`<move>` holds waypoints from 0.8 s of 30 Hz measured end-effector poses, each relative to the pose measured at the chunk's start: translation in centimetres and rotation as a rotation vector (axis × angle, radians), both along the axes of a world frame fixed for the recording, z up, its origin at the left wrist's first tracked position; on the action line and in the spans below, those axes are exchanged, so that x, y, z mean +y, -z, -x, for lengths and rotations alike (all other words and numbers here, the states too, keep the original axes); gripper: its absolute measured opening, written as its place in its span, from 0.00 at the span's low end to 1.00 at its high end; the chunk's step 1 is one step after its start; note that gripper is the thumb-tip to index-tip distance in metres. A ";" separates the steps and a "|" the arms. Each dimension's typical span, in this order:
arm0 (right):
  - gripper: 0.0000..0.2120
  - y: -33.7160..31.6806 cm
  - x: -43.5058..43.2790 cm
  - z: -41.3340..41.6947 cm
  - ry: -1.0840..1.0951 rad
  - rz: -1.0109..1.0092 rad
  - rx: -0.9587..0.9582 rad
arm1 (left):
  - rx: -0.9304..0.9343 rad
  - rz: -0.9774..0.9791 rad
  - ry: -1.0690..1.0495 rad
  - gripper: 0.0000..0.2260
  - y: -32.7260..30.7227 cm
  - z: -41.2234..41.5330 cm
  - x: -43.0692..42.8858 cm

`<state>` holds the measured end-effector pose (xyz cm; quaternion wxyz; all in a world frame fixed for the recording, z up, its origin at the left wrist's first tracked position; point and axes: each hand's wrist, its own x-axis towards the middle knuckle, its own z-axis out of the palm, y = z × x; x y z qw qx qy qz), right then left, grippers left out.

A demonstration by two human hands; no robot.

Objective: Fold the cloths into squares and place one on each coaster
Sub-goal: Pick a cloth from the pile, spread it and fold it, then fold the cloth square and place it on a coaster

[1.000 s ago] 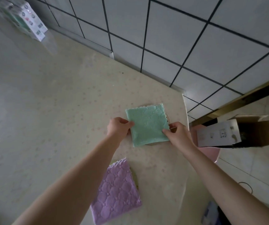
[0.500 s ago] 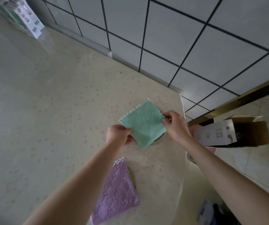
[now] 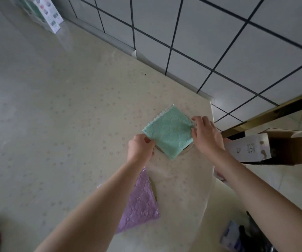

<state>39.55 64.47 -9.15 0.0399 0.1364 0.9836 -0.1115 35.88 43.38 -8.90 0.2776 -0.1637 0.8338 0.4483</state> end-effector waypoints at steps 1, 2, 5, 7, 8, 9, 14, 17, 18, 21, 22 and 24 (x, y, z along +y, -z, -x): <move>0.14 -0.1 -0.1 -0.2 -0.006 -0.031 0.008 | 0.028 0.037 0.032 0.06 -0.2 0.0 -0.4; 0.14 -0.3 -0.3 -0.4 -0.012 -0.057 0.026 | 0.050 0.064 0.058 0.06 -0.5 0.0 -0.8; 0.14 -1.1 -1.6 -1.3 -0.073 -0.097 0.123 | 0.113 0.113 0.114 0.06 -1.4 -0.3 -2.3; 0.14 -1.5 -3.1 -2.1 -0.130 -0.097 0.163 | 0.163 0.143 0.120 0.06 -2.1 -1.0 -3.7; 0.13 -1.7 -4.0 -2.6 -0.150 -0.080 0.176 | 0.191 0.157 0.120 0.06 -2.4 -1.6 -4.6; 0.13 -1.7 -5.0 -3.2 -0.160 -0.051 0.186 | 0.220 0.171 0.124 0.06 -2.7 -2.3 -5.5; 0.10 -1.4 -9.7 -6.7 -0.130 0.201 0.118 | 0.356 0.250 0.180 0.08 -2.6 -7.7 -10.7; 0.09 -1.0 -12.1 -9.1 -0.078 0.370 0.059 | 0.354 0.297 0.060 0.11 -1.7 -11.4 -13.4; 0.09 -0.9 -12.8 -9.8 -0.053 0.422 0.043 | 0.331 0.299 0.015 0.10 -1.5 -12.6 -14.0; 0.09 -0.7 -14.9 -11.6 0.086 0.580 -0.054 | 0.241 0.263 -0.114 0.11 -0.8 -15.2 -14.9; 0.10 -0.6 -15.6 -12.1 0.126 0.617 -0.091 | 0.203 0.252 -0.153 0.11 -0.6 -15.8 -15.0; 0.11 -0.5 -16.6 -12.9 0.157 0.645 -0.116 | 0.114 0.218 -0.211 0.11 -0.2 -16.7 -15.0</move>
